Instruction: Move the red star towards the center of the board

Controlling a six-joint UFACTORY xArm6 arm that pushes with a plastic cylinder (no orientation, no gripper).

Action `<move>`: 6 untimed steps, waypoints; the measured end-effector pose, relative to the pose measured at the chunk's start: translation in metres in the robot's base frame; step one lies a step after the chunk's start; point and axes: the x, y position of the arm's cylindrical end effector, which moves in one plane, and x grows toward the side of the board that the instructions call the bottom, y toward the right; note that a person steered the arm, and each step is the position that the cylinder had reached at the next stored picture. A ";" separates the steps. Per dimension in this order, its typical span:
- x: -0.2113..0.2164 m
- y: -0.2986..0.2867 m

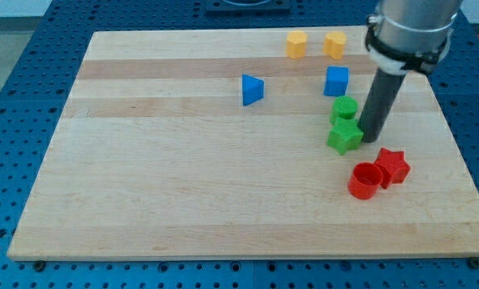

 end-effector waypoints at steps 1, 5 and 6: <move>0.014 -0.027; 0.065 0.074; 0.083 -0.012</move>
